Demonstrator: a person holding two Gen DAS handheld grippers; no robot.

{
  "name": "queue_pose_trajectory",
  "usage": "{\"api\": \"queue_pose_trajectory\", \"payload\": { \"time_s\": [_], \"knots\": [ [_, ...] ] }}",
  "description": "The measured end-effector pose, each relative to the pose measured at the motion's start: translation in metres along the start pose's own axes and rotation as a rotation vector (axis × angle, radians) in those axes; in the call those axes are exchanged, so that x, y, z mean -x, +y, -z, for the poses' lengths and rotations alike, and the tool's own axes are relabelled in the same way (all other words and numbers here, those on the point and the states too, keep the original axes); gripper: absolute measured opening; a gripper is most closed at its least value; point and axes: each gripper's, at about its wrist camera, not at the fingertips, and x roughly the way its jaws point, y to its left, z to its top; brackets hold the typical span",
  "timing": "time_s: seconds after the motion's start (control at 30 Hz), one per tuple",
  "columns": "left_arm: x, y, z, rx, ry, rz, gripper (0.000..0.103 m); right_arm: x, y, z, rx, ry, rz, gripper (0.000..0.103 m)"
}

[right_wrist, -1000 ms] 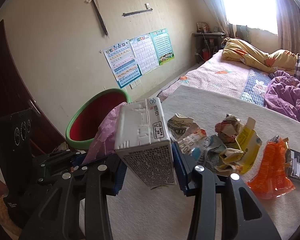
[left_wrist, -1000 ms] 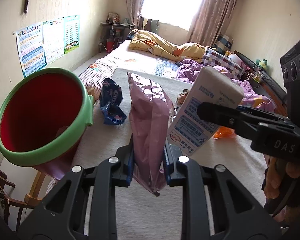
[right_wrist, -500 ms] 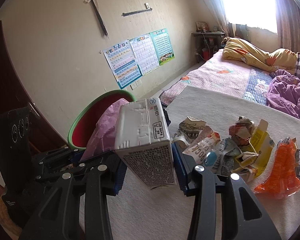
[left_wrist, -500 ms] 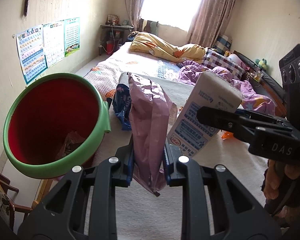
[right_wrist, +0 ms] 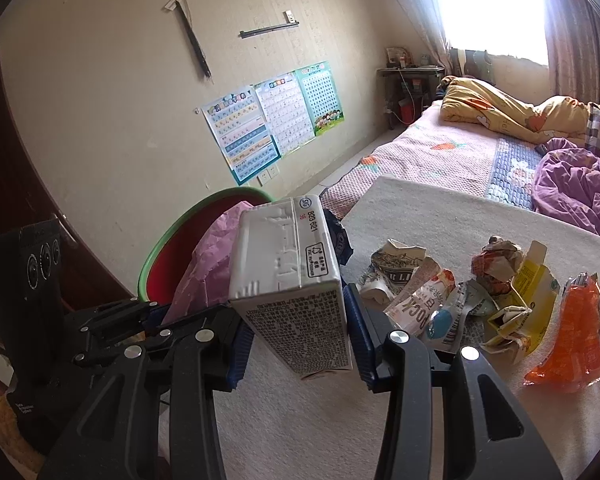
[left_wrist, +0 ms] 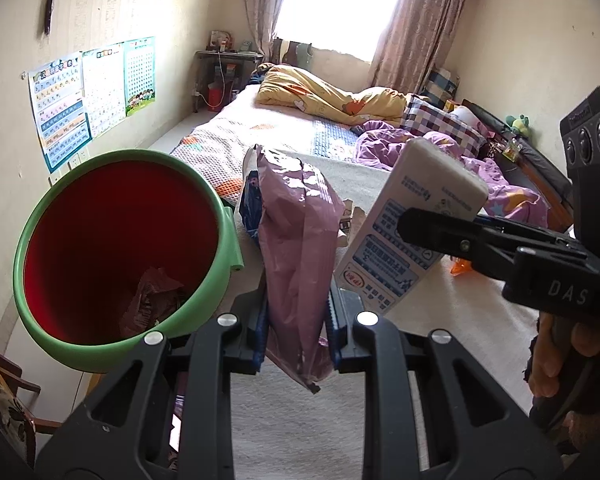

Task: Collect trash
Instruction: 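Carry the pink bag and milk carton over the red bucket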

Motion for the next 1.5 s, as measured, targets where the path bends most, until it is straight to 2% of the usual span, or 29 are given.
{"api": "queue_pose_trajectory", "payload": {
  "time_s": [0.67,1.5],
  "knots": [
    [-0.001,0.023,-0.015,-0.047,-0.007,-0.036,0.022,-0.005,0.007,-0.005,-0.051,-0.031,0.006,0.042],
    [0.012,0.056,-0.019,-0.007,-0.035,-0.083,0.022,-0.018,0.040,-0.022,-0.002,-0.040,-0.030,0.042]
  ]
}}
